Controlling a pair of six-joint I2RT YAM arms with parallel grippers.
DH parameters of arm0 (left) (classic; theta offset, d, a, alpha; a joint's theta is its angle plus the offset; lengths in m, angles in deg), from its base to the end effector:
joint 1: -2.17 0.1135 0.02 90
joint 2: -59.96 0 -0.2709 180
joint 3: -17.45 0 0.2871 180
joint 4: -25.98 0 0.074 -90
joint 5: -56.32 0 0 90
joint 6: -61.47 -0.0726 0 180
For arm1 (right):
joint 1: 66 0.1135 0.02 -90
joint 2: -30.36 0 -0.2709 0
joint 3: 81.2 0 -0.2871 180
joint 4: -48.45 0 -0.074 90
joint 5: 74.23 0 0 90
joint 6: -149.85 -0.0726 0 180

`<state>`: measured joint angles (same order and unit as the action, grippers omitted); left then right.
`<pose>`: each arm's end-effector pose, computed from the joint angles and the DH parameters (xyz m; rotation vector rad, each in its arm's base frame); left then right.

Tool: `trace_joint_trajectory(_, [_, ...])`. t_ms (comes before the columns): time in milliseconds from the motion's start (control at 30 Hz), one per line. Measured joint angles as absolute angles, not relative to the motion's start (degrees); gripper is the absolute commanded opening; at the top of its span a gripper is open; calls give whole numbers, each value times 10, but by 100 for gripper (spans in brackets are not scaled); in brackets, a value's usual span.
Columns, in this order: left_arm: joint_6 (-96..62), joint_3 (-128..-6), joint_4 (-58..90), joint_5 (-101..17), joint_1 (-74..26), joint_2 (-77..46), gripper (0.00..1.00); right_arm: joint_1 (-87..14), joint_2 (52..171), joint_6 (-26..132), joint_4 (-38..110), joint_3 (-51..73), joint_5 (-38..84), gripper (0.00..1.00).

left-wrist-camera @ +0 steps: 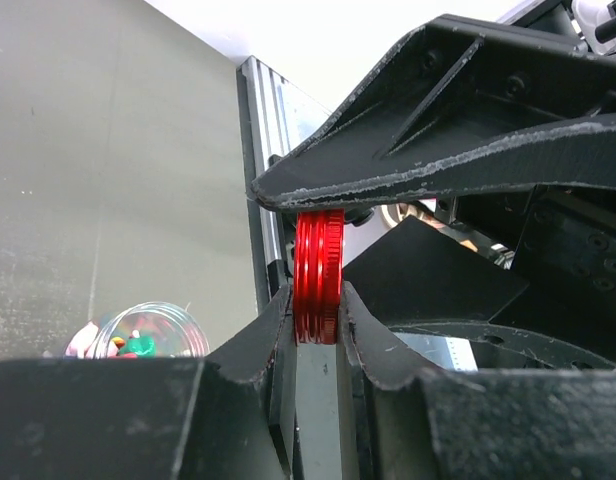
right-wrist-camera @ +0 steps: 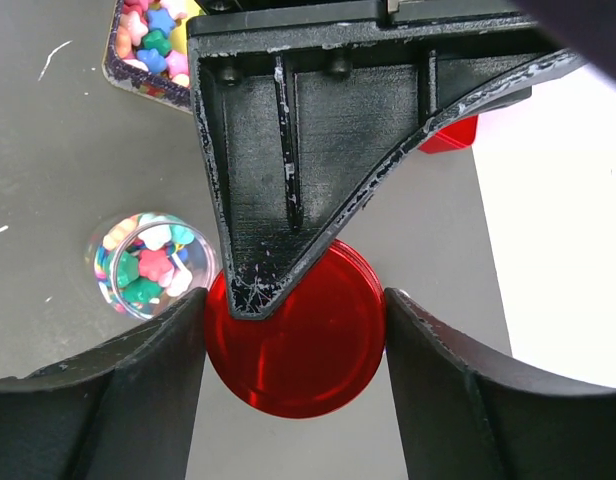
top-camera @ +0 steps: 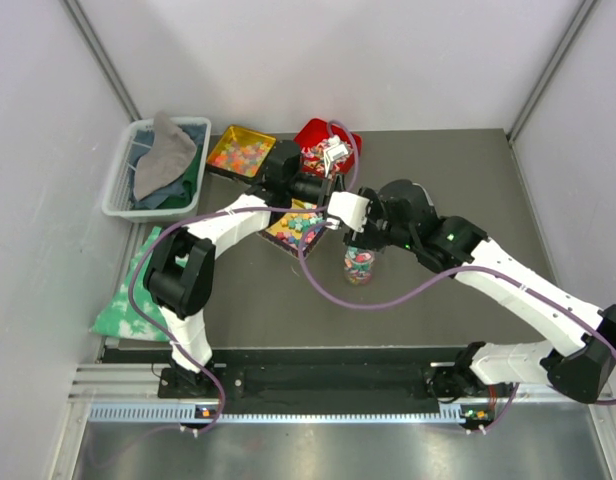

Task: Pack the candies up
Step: Pick up the bottle lid at the center of the board.

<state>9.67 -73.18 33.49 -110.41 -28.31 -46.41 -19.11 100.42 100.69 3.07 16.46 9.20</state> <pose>0.3627 -0.2955 0.2826 1.0446 1.7688 -1.9351 0.2320 0.2356 0.3494 -1.4375 1.5918 -0.0616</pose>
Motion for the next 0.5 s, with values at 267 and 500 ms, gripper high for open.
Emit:
trace_joint_trajectory(267, [92, -733, 332, -1107, -284, -465, 44, -191, 1005, 1001, 23, 160, 94, 53])
trace_joint_trajectory(500, [85, -738, 324, -1109, -282, -467, 95, -191, 1005, 1002, 24, 154, 92, 53])
